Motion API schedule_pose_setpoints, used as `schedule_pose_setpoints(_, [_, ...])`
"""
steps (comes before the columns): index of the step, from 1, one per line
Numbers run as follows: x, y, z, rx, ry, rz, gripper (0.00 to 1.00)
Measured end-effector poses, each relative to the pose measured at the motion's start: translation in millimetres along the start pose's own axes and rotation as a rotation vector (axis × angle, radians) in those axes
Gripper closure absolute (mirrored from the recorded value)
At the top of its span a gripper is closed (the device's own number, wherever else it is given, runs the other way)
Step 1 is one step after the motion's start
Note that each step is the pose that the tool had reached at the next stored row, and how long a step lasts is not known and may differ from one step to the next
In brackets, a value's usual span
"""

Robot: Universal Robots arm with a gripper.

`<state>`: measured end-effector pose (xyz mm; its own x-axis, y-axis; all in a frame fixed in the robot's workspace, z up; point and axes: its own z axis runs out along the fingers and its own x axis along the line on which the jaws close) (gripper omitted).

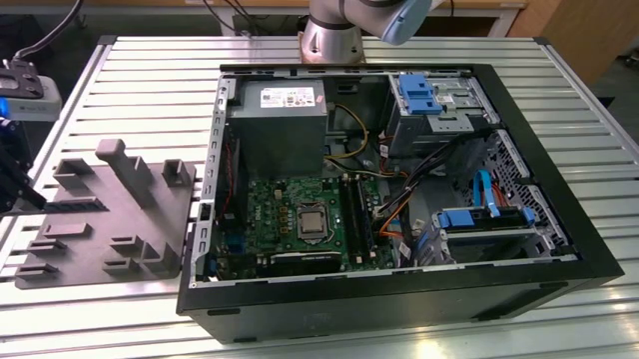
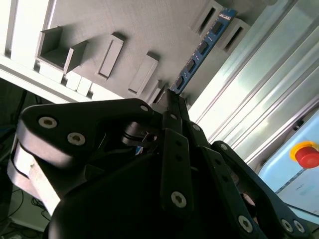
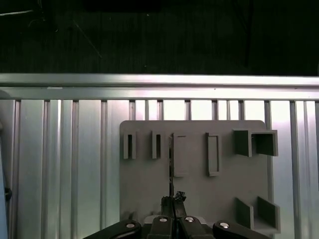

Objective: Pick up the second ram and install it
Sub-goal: 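Pick up the second ram and move it above second insertion slot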

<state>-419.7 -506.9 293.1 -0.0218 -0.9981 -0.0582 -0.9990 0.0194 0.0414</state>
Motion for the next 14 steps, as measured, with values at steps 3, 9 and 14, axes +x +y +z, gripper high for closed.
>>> schedule_pose_setpoints(3, [-0.1,0.1,-2.2,-0.0001,-0.0016,0.000,0.88])
schedule_pose_setpoints(9, [-0.4,0.3,-7.1,-0.0001,-0.0032,0.000,0.88])
schedule_pose_setpoints(14, [-0.7,0.5,-11.9,0.0000,-0.0048,0.000,0.88])
